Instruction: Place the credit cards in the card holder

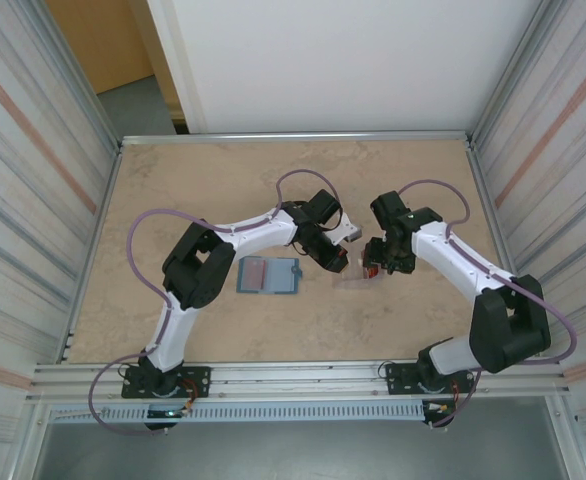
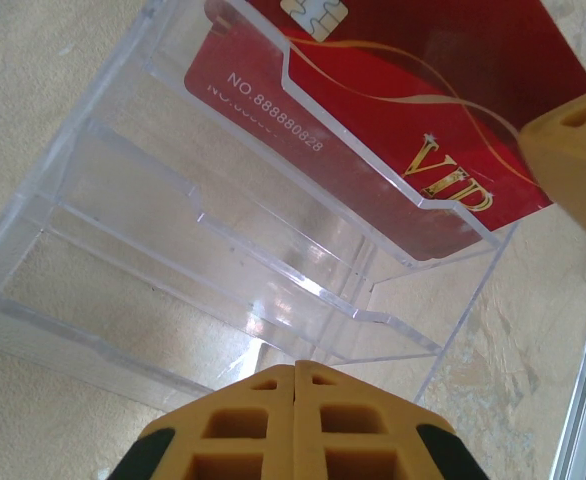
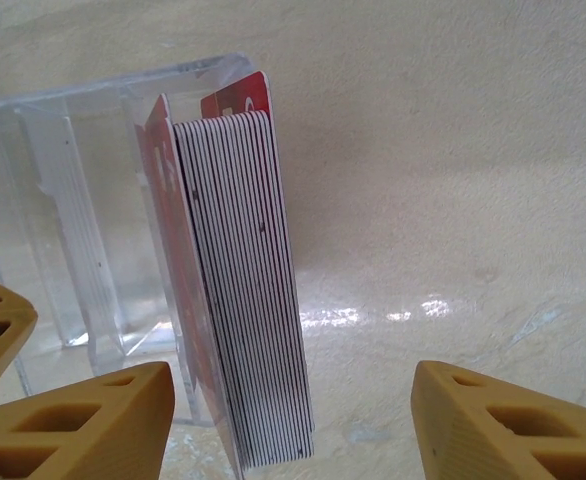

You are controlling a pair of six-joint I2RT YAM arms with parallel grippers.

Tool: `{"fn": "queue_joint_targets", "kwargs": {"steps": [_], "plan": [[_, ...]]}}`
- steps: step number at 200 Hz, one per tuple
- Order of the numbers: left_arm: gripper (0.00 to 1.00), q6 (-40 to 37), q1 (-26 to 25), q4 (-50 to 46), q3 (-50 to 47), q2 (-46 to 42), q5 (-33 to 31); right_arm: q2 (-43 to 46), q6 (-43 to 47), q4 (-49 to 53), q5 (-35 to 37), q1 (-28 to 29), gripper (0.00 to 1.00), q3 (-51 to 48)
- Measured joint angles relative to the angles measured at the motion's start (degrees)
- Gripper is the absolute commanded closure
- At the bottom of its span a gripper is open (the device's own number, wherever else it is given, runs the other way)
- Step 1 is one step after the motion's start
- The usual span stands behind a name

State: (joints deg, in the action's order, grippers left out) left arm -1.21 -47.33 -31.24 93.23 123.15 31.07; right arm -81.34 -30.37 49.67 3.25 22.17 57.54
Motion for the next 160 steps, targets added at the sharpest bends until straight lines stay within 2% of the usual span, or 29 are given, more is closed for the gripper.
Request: {"fn": "queue_joint_targets", "kwargs": {"steps": [65,160], "plan": [[1.0,0.0,0.0,0.0,0.0,0.0,0.0,-1.7,0.6,-0.4,-0.3,-0.4,0.51,-0.4],[1.0,0.0,0.0,0.1,0.0,0.0,0.0,0.9,0.9,-0.1,-1.0,-0.7,0.66,-0.4]]}}
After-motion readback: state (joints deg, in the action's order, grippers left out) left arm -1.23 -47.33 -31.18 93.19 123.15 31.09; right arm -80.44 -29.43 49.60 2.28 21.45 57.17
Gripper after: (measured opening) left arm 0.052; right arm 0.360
